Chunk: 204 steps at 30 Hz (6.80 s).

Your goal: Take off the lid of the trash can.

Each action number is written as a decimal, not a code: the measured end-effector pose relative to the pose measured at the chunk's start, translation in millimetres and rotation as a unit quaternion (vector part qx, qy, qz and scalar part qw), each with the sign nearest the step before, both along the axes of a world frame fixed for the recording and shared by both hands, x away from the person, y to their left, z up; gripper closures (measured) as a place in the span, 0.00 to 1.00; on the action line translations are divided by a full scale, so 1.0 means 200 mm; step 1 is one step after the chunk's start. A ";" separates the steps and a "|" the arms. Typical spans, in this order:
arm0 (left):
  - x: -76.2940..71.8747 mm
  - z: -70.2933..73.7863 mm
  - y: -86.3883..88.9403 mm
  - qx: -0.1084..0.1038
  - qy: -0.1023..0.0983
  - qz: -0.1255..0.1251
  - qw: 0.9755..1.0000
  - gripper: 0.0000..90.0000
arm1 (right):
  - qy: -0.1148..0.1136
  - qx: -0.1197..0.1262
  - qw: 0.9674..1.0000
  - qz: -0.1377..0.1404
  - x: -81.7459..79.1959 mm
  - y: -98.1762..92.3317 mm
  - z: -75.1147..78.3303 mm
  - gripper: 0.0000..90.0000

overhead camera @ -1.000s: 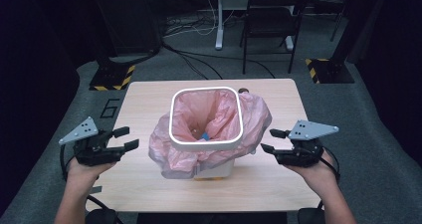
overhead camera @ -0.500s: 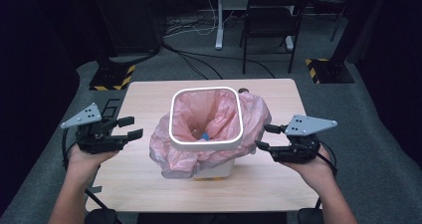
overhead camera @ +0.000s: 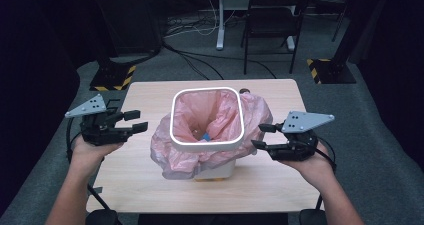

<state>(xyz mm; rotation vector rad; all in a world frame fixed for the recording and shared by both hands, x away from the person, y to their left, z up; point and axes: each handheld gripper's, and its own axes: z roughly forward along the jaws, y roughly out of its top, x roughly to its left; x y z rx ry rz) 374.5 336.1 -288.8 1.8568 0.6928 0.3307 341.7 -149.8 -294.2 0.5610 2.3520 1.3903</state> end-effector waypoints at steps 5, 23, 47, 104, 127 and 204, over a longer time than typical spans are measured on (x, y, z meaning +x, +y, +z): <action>0.03 0.01 -0.02 0.002 0.001 -0.003 1.000 0.51 | 0.007 0.005 1.000 0.014 0.00 0.01 0.02 0.56; 0.11 0.09 -0.11 0.013 -0.027 -0.006 1.000 0.50 | -0.022 0.017 0.998 0.054 -0.01 0.03 0.09 0.66; 0.33 0.16 -0.31 -0.003 -0.016 -0.056 0.998 0.54 | 0.008 0.036 0.990 0.138 0.01 0.13 0.19 0.68; 0.51 0.08 -0.53 0.032 -0.010 -0.107 0.994 0.81 | 0.017 -0.035 0.980 0.196 0.05 0.45 0.10 0.78; 0.50 0.09 -0.54 0.038 -0.004 -0.097 0.995 0.83 | 0.007 -0.038 0.975 0.219 0.06 0.46 0.12 0.88; 0.45 0.36 -0.54 0.036 -0.041 -0.107 0.993 0.84 | -0.041 -0.037 0.973 0.222 -0.01 0.44 0.32 0.88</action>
